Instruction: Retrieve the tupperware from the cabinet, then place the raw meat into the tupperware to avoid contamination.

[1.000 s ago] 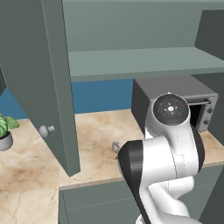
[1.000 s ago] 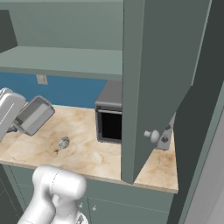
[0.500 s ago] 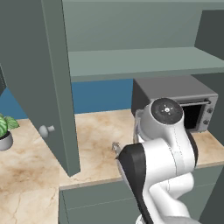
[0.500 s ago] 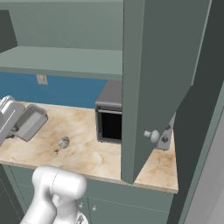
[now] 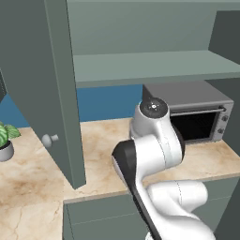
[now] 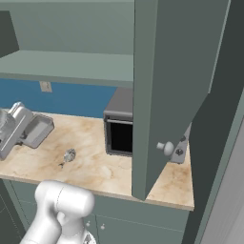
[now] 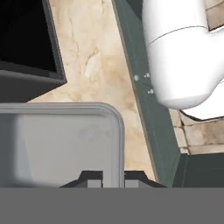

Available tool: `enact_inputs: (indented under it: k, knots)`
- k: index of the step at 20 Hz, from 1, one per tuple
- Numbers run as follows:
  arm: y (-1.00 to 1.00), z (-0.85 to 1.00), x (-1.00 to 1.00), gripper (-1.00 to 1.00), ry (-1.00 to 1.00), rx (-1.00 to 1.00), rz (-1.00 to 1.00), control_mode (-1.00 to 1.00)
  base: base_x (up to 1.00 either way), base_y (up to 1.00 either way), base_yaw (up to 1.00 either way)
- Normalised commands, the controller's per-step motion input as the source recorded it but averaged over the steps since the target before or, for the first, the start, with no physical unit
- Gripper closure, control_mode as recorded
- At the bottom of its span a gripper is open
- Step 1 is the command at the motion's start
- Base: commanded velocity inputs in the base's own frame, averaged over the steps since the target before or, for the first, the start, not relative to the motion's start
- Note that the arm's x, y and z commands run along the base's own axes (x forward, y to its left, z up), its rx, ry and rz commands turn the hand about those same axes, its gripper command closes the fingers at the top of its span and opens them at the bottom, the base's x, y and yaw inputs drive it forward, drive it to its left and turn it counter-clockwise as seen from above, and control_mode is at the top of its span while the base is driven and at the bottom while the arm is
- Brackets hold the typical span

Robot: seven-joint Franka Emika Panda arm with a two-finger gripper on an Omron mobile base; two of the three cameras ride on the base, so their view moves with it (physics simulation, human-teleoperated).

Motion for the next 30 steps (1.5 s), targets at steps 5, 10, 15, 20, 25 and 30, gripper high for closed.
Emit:
enact_inputs:
  k: [5, 10, 15, 20, 25, 30]
  knots:
    - [0.32, -0.38, 0.42, 1.00, 0.10, -0.02, 0.06, -1.00, 0.00, 0.00, 0.00]
    - [0.29, -0.35, 0.45, 1.00, 0.05, -0.01, 0.06, -1.00, 0.00, 0.00, 0.00]
    - [0.26, -0.45, 0.47, 1.00, 0.04, -0.03, 0.05, -1.00, 0.00, 0.00, 0.00]
    - [0.25, -0.49, 0.42, 1.00, 0.04, -0.03, 0.05, -1.00, 0.00, 0.00, 0.00]
    - [0.25, -0.49, 0.39, 1.00, 0.05, -0.02, 0.04, -1.00, 0.00, 0.00, 0.00]
    - [0.19, -0.49, 0.33, 1.00, 0.08, -0.04, 0.00, -1.00, 0.00, 0.00, 0.00]
